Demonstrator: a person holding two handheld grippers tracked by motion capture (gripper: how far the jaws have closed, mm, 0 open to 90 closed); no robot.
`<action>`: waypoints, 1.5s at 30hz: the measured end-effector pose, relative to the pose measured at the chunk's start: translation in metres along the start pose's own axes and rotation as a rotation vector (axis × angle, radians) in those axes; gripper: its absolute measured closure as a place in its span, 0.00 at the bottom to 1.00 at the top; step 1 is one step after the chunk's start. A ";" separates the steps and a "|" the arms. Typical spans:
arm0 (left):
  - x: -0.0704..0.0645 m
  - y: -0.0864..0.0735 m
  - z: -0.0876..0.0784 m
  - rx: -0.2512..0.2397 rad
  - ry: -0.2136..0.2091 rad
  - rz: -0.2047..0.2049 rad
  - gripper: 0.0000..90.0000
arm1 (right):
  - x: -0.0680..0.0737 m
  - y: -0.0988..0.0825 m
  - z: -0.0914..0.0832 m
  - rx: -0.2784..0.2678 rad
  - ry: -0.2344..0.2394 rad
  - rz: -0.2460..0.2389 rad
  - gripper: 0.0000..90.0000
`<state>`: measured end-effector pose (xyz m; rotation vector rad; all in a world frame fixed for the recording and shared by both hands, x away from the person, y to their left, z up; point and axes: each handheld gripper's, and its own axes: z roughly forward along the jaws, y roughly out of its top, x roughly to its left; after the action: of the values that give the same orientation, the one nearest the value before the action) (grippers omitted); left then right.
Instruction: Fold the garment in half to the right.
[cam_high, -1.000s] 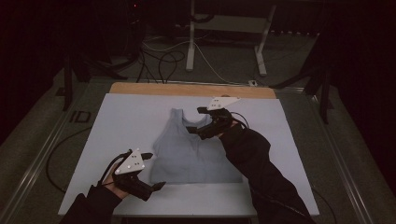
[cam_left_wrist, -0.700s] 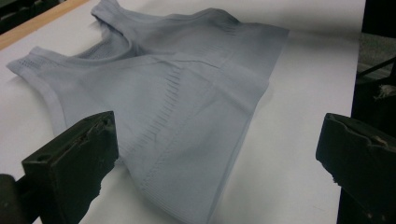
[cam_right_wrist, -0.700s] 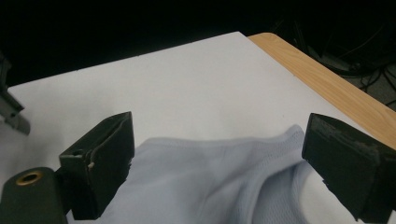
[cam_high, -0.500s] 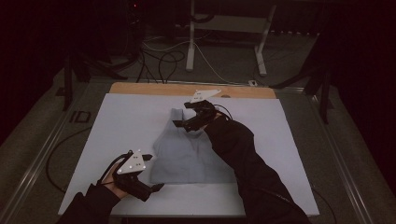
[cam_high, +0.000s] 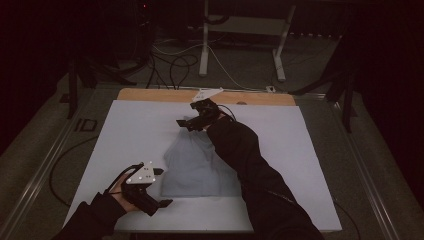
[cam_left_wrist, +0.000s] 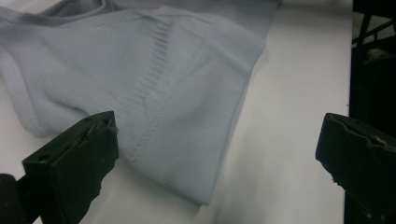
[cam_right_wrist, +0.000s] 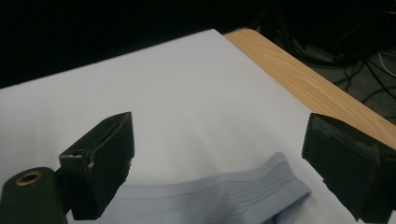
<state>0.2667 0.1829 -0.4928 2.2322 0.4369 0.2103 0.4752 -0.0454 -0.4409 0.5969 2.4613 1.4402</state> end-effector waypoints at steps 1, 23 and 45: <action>0.001 0.000 0.001 0.005 -0.002 0.001 0.00 | -0.002 0.000 0.002 0.003 -0.007 0.003 0.10; 0.012 -0.010 0.014 0.109 -0.051 0.036 0.19 | -0.032 -0.012 0.055 0.170 -0.084 0.121 0.18; 0.019 -0.019 0.030 0.232 -0.049 0.078 0.49 | -0.046 -0.022 0.094 0.329 -0.127 0.162 0.29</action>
<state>0.2887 0.1801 -0.5271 2.4790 0.3640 0.1517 0.5480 -0.0027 -0.5067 0.9411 2.6147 1.0132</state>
